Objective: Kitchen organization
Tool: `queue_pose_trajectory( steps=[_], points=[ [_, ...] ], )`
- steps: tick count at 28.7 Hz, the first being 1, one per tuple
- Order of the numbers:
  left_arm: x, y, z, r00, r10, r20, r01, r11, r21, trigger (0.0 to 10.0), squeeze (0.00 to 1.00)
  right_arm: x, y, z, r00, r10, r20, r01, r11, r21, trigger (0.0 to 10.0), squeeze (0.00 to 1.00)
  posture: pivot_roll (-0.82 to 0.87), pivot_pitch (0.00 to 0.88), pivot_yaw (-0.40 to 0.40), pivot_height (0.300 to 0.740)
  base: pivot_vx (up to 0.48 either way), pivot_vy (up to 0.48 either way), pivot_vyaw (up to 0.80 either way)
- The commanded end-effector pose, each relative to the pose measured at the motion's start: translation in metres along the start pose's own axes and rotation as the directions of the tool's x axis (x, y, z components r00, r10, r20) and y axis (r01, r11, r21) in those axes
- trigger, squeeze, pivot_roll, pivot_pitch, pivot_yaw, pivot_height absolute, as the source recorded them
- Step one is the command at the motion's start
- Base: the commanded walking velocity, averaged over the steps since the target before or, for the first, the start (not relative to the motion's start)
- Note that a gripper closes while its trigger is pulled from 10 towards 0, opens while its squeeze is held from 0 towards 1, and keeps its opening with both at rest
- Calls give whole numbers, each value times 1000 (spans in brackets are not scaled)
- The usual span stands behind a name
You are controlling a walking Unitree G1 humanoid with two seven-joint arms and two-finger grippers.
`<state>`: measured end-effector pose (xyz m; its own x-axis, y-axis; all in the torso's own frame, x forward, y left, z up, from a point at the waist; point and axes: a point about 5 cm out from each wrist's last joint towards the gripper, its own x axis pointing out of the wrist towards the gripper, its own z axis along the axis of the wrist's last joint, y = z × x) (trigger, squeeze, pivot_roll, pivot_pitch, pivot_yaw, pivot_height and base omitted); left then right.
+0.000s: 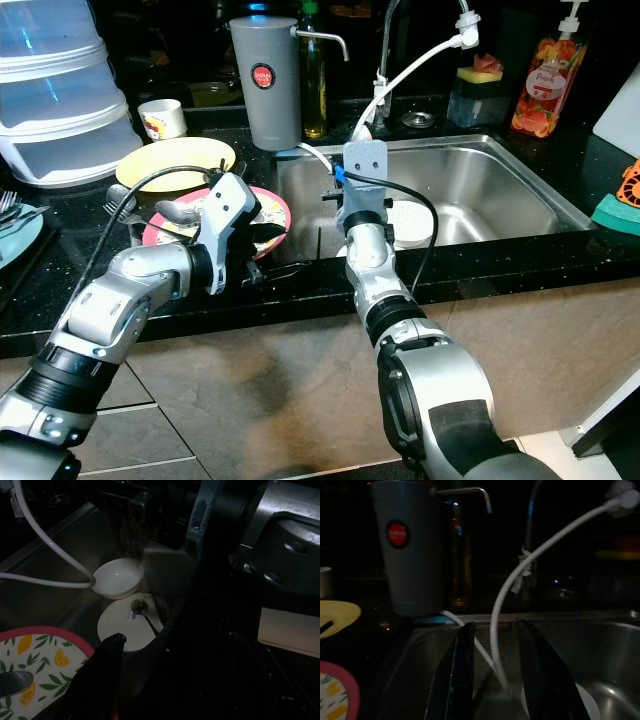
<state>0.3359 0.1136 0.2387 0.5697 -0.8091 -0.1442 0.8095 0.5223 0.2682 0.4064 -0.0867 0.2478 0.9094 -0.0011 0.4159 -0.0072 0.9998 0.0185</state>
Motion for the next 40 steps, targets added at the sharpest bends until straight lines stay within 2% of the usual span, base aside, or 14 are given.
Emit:
queue_pose_trajectory(
  steps=[1, 16, 19, 20, 21, 23, 26, 29, 32, 34, 36, 40],
  points=[
    [0, -1, -3, 1000, -3, -10, 3, 1000, -6, 10000, 0, -1, -3, -5, 998, -49, -43, 51, 998, 41, 10000, 0, 81, 86, 6, 740, 0, 0, 0],
    [-1, 0, -4, 1000, 20, -3, -20, 1000, -1, 10000, 0, 0, -7, -6, 997, -61, -57, 65, 996, 69, 10000, 0, 77, 56, 11, 740, 0, 0, 0],
    [-2, 5, -1, 996, 80, 29, -80, 997, -1, 10000, 0, 1, -3, -1, 1000, -5, -24, 6, 999, 47, 10000, 0, 76, 53, 8, 740, 0, 0, 0],
    [-3, 8, 2, 990, 127, 55, -126, 992, -10, 10000, 0, 2, 0, 3, 999, 50, 11, -50, 998, 43, 10000, 0, 76, 53, 8, 740, 0, 0, 0],
    [-3, 8, 2, 990, 127, 55, -126, 992, -10, 10000, 0, 2, 0, 3, 999, 50, 11, -50, 998, 43, 10000, 0, 76, 53, 8, 740, 0, 0, 0],
    [-5, 15, 8, 972, 206, 115, -204, 978, -32, 10000, 0, 2, 4, 12, 989, 125, 85, -131, 990, 59, 10000, 0, 74, 52, 9, 740, 0, 0, 0],
    [-13, 25, 20, 918, 326, 225, -319, 945, -69, 10000, 0, 3, 10, 23, 960, 222, 169, -244, 962, 122, 10000, 0, 74, 53, 12, 740, 0, 0, 0],
    [-24, 33, 27, 862, 421, 282, -405, 907, -117, 10000, 0, 2, 11, 29, 941, 250, 227, -298, 931, 211, 10000, 0, 73, 55, 18, 740, 0, 0, 0],
    [-29, 37, 26, 839, 463, 287, -445, 886, -131, 10000, 0, -1, 10, 28, 940, 243, 240, -303, 916, 263, 10000, 0, 72, 57, 23, 740, 0, 0, 0],
    [-34, 39, 22, 828, 494, 267, -476, 870, -133, 10000, 0, -5, 4, 25, 948, 202, 245, -277, 903, 328, 10000, 0, 75, 59, 24, 740, 0, 0, 0],
    [-37, 40, 18, 819, 517, 249, -500, 856, -132, 10000, 0, -8, -1, 23, 954, 173, 245, -255, 898, 358, 10000, 0, 73, 59, 24, 740, 0, 0, 0],
    [-42, 41, 14, 792, 564, 235, -551, 825, -126, 10000, 0, -16, -7, 21, 947, 179, 268, -269, 896, 353, 10000, 0, 70, 65, 19, 740, 0, 0, 0]
  ],
)
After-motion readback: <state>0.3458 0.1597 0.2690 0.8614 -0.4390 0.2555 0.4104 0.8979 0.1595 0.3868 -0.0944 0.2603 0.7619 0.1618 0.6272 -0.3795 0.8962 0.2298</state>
